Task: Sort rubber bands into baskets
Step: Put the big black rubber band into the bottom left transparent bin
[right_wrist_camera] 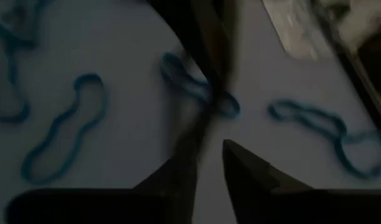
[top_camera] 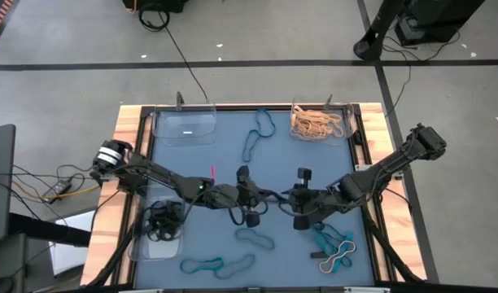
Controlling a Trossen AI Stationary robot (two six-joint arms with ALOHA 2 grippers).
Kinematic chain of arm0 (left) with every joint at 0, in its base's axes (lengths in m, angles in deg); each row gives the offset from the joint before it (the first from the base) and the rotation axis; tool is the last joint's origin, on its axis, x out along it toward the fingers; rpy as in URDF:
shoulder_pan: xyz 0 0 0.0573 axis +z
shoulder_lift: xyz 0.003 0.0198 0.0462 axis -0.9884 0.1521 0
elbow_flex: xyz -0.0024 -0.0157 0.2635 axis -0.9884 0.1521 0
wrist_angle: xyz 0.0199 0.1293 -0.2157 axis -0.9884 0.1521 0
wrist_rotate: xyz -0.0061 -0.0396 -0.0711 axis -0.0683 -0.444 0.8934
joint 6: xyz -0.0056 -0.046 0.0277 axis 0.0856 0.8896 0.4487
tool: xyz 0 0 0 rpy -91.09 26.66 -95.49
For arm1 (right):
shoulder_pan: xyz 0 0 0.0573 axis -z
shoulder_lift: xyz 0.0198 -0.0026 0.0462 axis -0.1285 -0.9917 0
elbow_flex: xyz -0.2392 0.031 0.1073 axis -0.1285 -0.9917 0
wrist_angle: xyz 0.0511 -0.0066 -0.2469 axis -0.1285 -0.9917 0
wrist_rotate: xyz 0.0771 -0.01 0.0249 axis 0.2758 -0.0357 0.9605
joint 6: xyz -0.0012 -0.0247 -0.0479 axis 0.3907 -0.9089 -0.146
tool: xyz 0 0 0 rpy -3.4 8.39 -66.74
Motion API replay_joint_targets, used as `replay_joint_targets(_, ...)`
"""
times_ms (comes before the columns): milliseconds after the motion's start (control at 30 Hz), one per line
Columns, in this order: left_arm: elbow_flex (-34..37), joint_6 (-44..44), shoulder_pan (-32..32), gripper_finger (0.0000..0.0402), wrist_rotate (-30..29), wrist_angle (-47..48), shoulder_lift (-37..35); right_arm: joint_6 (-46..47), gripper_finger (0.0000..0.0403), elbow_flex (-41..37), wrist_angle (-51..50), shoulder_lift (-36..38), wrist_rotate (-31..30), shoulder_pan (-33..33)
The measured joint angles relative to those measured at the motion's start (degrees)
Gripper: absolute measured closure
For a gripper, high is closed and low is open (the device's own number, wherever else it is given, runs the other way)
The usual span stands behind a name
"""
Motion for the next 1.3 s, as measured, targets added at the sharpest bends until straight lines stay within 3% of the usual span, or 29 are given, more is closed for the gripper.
replay_joint_targets(267,-0.02,17.29,-6.71,0.0393,-3.63,32.68,-11.34,18.52,0.0244,0.00,-10.49,0.00,3.13,-3.40)
replay_joint_targets(500,-0.02,33.12,-14.83,0.0393,-4.74,53.17,-21.80,30.75,0.0241,-0.02,-11.74,0.02,1.97,-11.57)
replay_joint_targets(767,-0.02,54.76,-24.70,0.0392,0.00,76.84,-27.58,38.50,0.0253,-0.02,-12.29,0.02,-1.84,-19.45)
replay_joint_targets(867,-0.02,62.04,-27.23,0.0392,1.08,86.13,-27.69,39.65,0.0254,-0.02,-12.39,0.02,-2.03,-20.06)
replay_joint_targets(1100,-0.02,75.79,-30.01,0.0392,10.02,106.14,-27.69,40.01,0.0254,-0.02,-14.70,0.02,-2.09,-19.30)
replay_joint_targets(1300,-0.02,79.14,-30.37,0.0392,15.01,106.91,-27.69,40.54,0.0254,-0.02,-16.52,0.02,-0.79,-19.17)
